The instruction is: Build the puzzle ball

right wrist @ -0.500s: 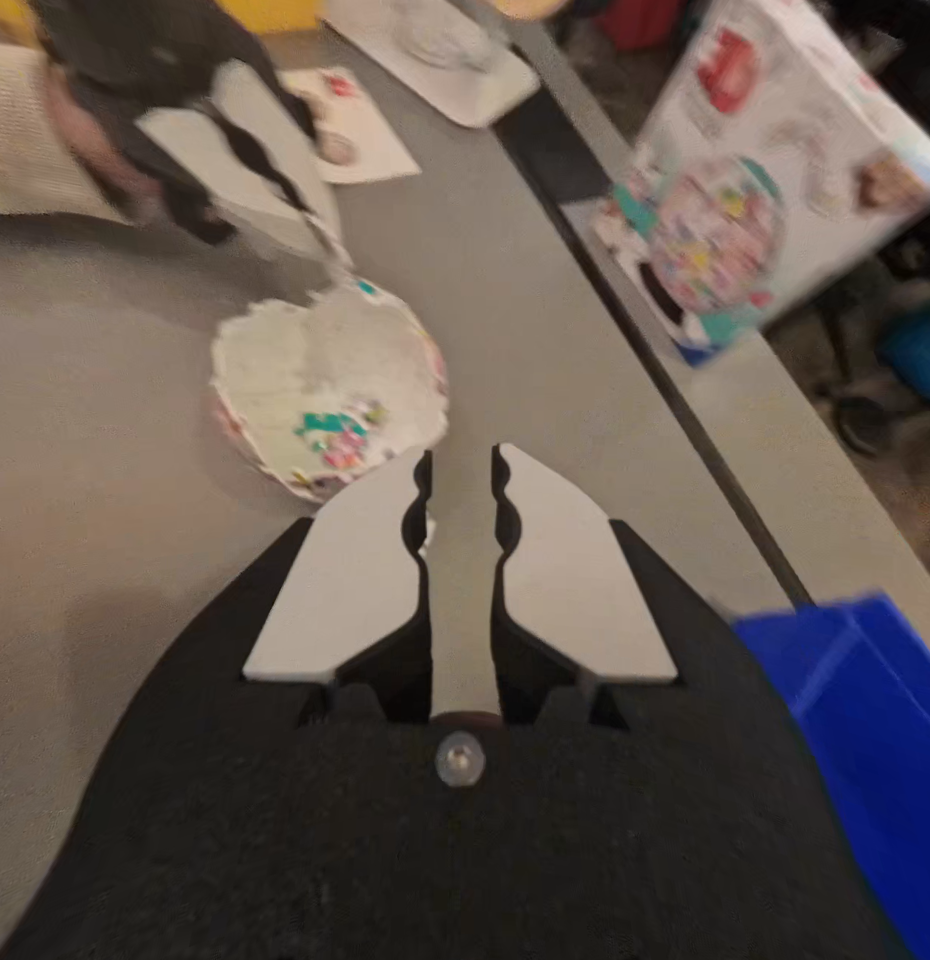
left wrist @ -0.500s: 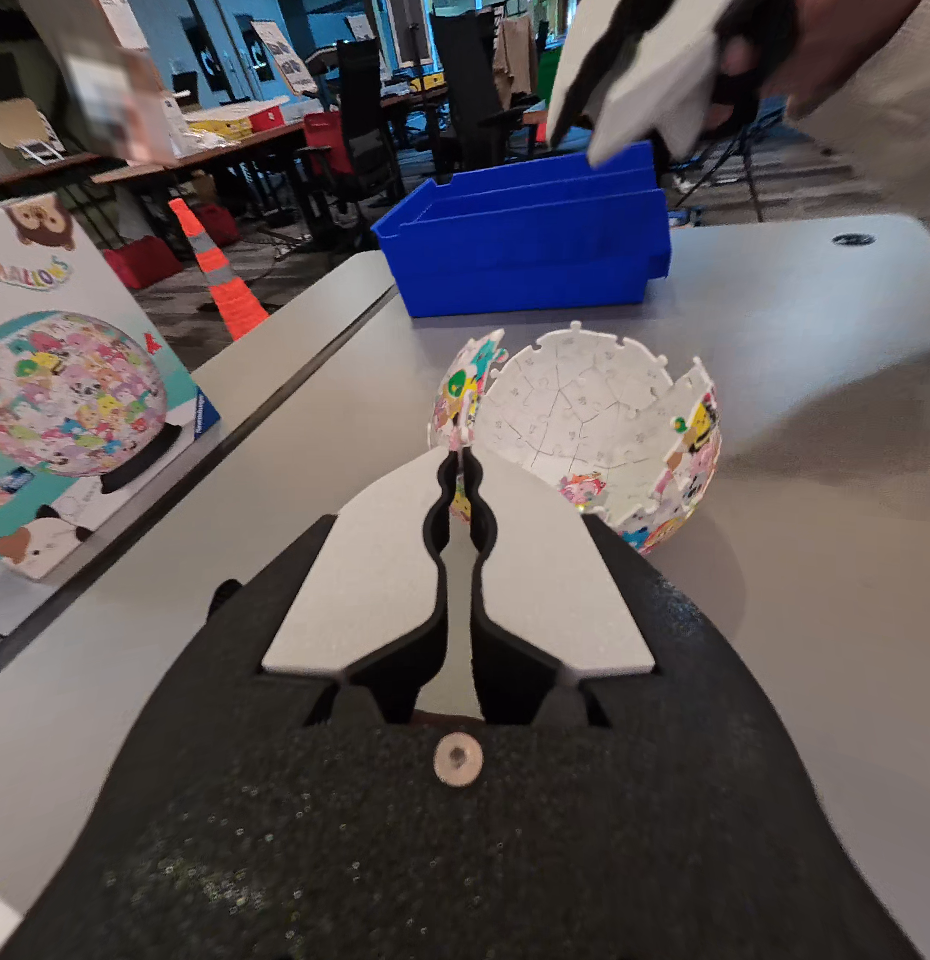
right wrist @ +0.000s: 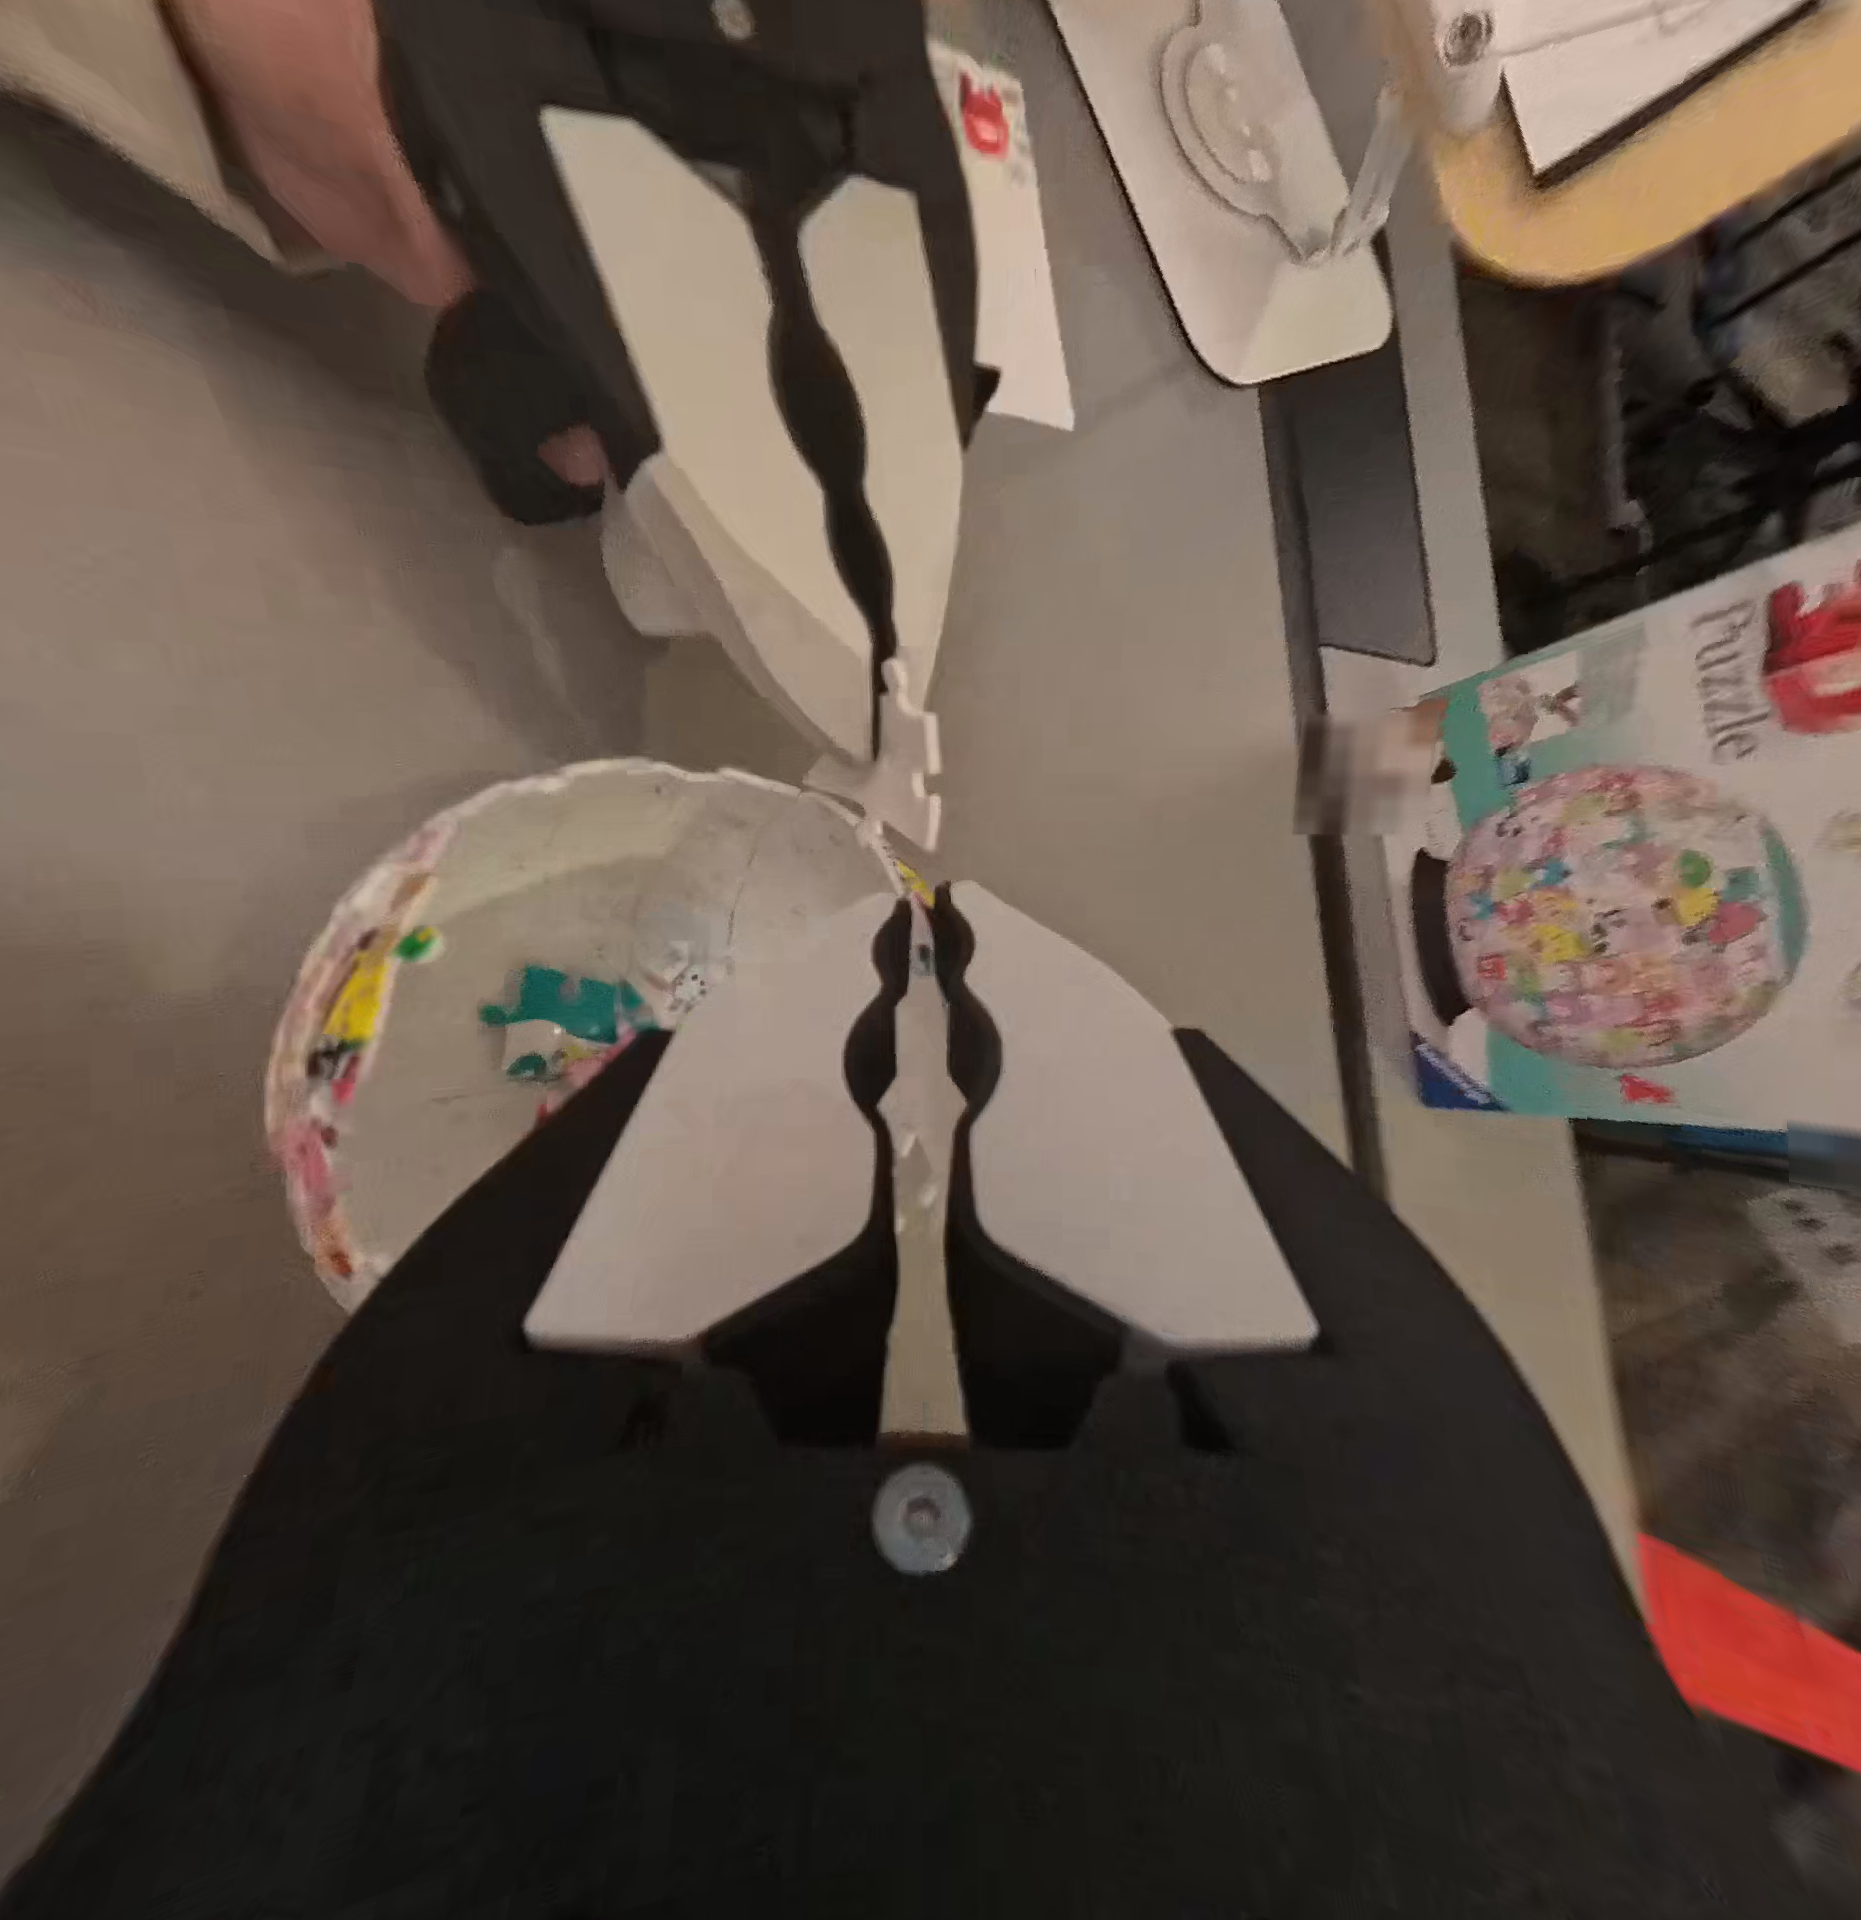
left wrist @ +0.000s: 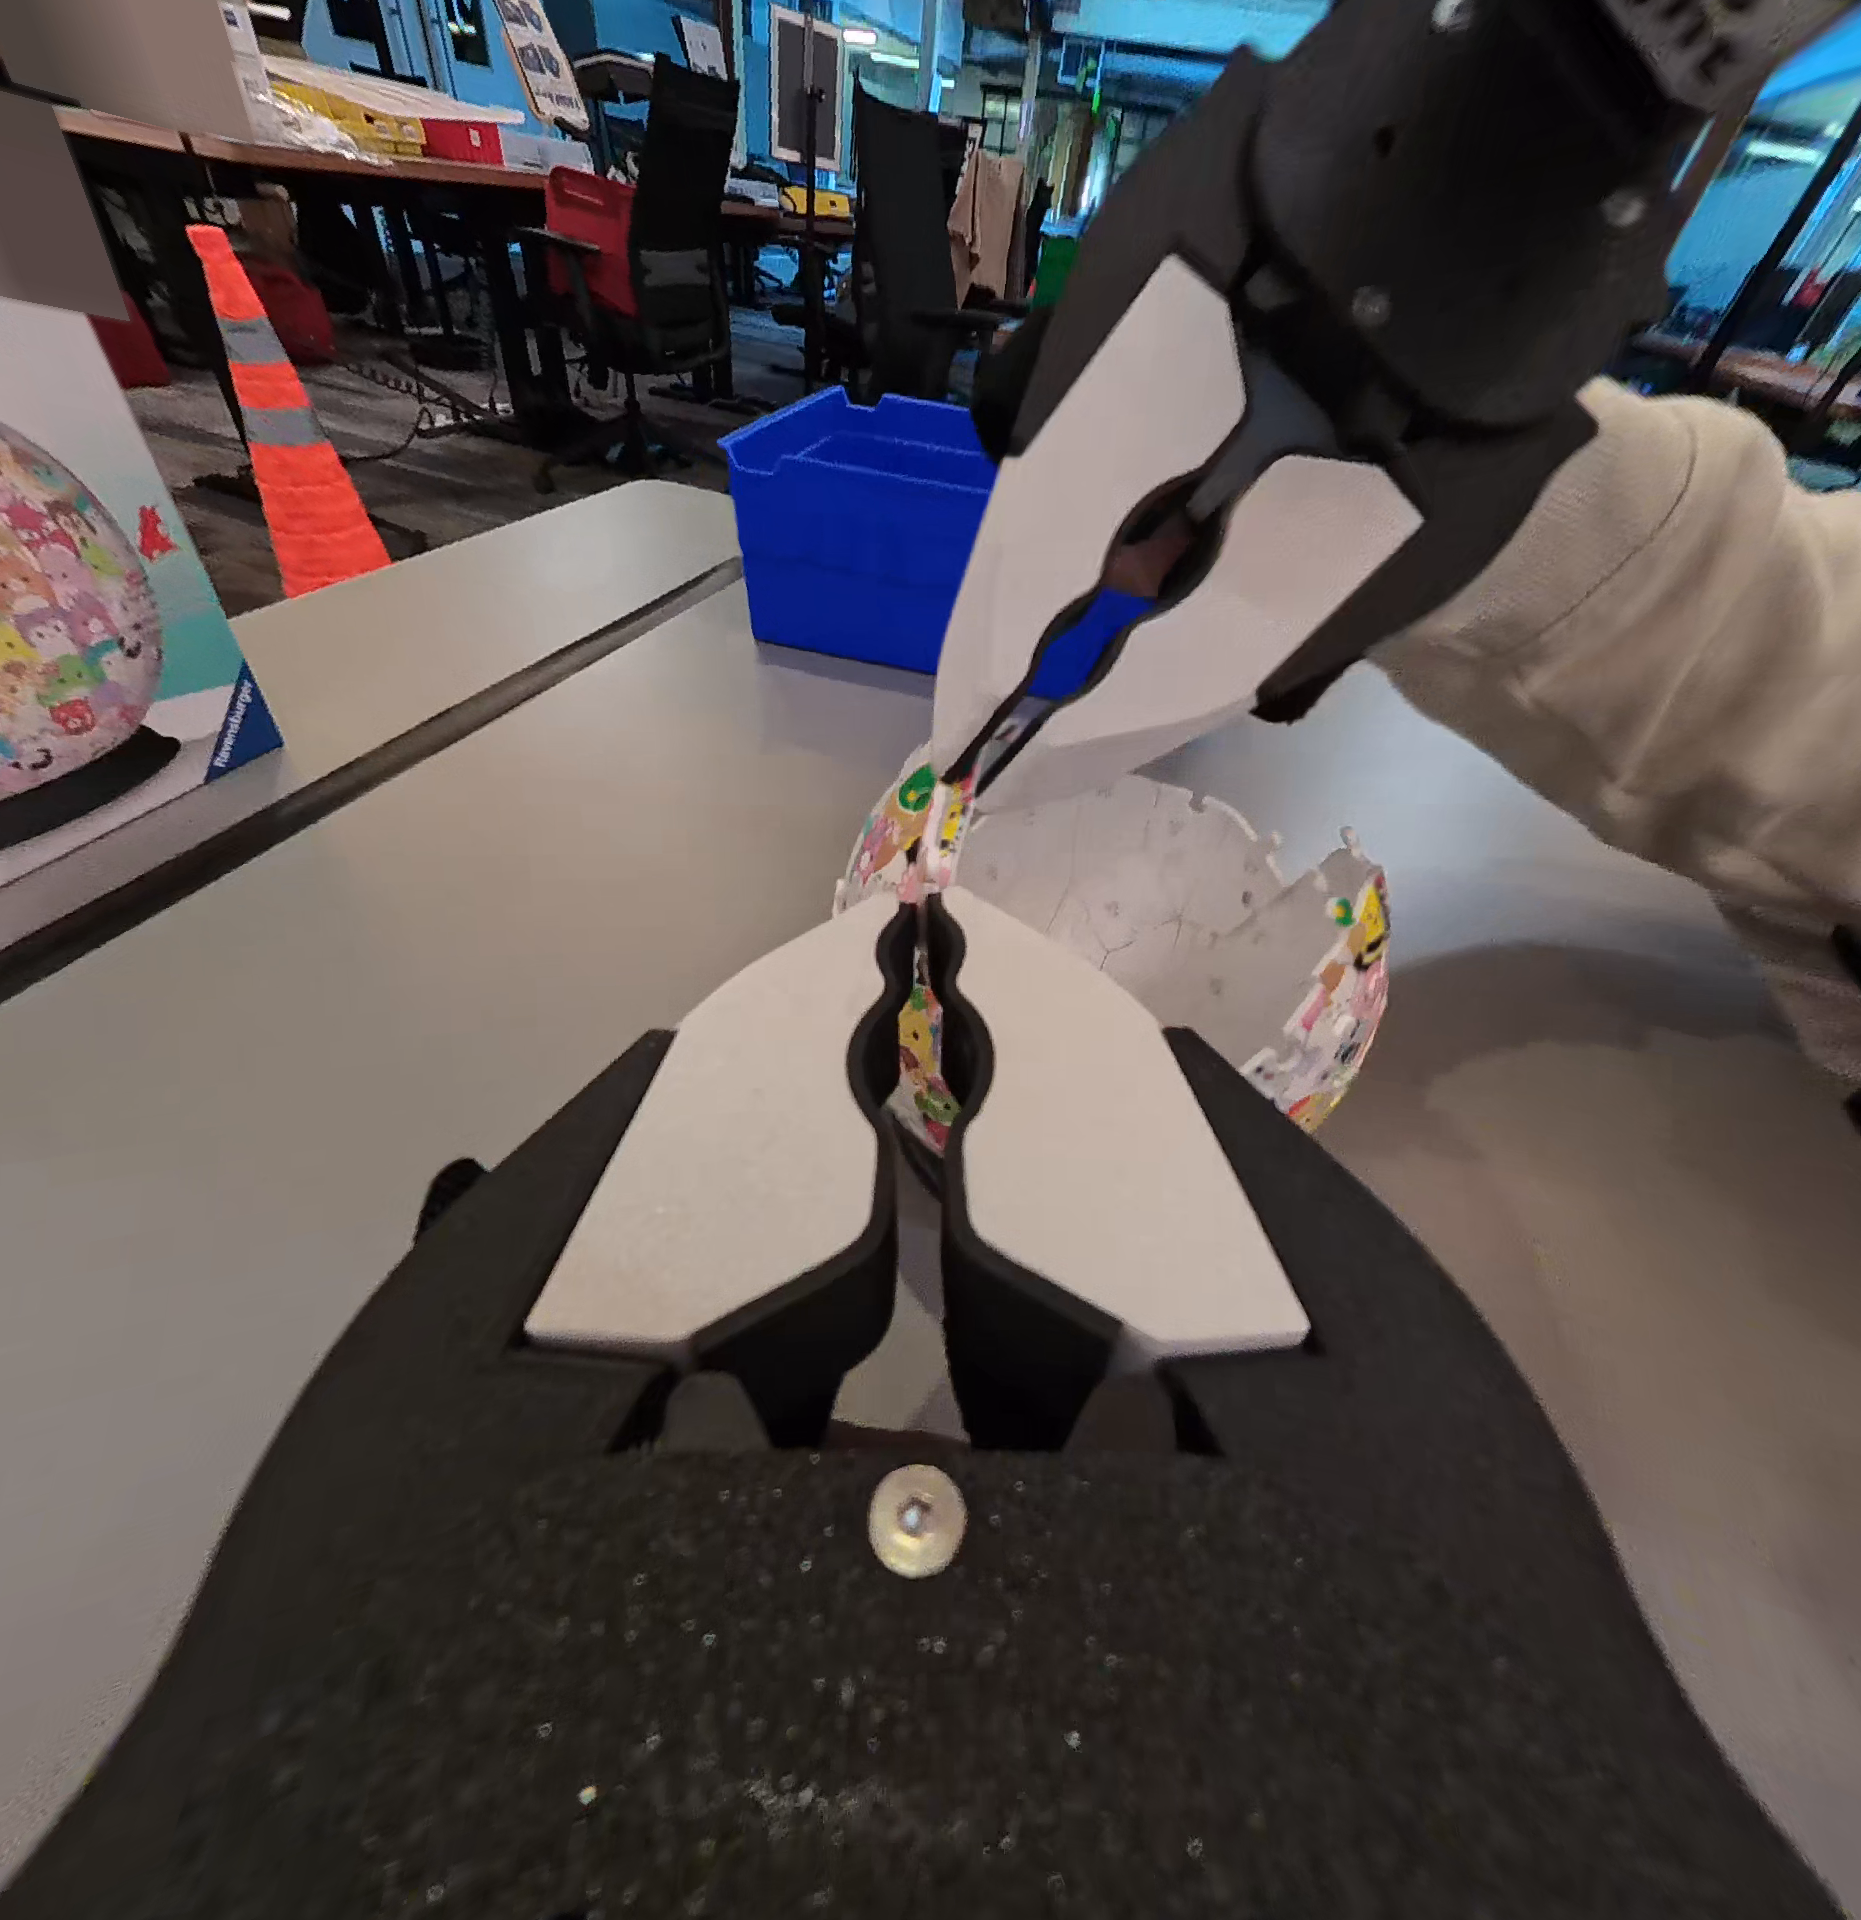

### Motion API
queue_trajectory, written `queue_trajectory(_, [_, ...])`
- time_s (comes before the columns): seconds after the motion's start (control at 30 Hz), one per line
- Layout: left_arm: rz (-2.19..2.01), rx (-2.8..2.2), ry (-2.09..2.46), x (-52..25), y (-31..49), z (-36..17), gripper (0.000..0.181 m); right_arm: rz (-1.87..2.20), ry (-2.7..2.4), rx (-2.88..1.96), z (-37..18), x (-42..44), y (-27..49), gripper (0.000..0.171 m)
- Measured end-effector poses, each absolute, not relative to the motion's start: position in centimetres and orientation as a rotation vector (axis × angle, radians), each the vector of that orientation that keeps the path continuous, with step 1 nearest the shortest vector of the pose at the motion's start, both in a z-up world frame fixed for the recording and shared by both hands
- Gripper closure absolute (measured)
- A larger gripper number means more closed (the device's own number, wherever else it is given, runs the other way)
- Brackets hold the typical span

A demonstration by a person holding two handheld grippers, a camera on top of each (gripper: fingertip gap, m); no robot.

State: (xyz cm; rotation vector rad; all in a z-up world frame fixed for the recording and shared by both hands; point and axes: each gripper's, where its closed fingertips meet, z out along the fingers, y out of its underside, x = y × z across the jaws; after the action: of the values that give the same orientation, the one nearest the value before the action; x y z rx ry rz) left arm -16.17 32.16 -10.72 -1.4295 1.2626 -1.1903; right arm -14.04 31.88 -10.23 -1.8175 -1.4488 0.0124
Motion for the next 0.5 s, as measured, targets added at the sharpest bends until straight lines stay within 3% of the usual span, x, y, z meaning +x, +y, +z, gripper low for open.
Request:
queue_trajectory(0.13, [-1.089, -1.304, 1.292, -16.5, 32.1, -10.6, 0.180, 0.349, -1.244, -2.050, -10.6, -14.2, 32.0, 0.167])
queue_trajectory(0.5, [-0.958, -1.076, 1.397, -16.4, 29.9, -9.1, 0.180, 0.685, -1.044, -2.318, -11.6, -14.6, 32.5, 0.171])
